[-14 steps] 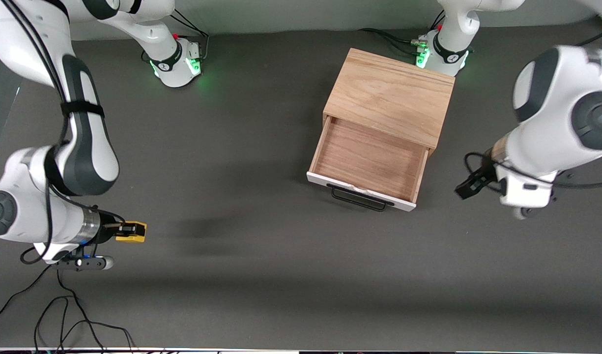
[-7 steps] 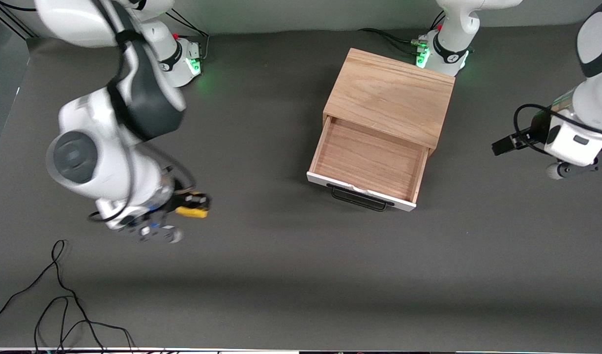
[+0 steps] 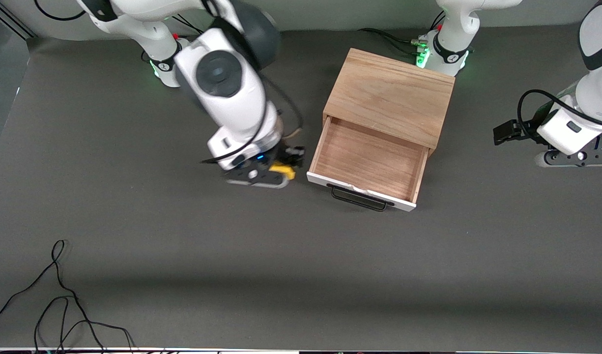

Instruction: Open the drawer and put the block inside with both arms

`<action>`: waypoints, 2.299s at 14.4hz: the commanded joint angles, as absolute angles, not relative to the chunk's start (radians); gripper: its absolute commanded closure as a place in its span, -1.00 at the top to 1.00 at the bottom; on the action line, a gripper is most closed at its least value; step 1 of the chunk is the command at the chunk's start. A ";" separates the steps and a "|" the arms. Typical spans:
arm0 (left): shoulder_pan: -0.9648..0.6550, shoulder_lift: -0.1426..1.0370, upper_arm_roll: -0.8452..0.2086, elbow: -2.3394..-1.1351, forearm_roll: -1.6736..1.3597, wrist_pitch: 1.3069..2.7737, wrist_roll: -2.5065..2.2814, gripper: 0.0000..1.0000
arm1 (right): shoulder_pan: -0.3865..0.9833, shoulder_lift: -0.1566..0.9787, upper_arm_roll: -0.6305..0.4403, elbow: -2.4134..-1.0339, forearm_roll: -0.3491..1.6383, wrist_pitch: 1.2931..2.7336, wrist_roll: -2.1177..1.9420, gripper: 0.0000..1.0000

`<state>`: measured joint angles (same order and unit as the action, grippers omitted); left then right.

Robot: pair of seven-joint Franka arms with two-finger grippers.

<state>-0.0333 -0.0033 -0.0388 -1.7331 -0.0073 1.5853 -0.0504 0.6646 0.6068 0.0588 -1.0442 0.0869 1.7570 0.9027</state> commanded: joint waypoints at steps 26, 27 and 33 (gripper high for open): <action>-0.021 0.031 -0.052 -1.667 0.002 1.638 -0.044 1.00 | 0.936 0.844 0.054 -1.121 0.003 2.100 1.239 1.00; -0.032 0.031 -0.038 -1.669 0.002 1.638 -0.044 1.00 | 0.936 0.842 0.054 -1.120 0.003 2.100 1.238 1.00; -0.023 0.018 -0.040 -1.681 0.002 1.635 -0.044 1.00 | 0.914 0.760 0.016 -1.111 0.002 2.002 1.229 1.00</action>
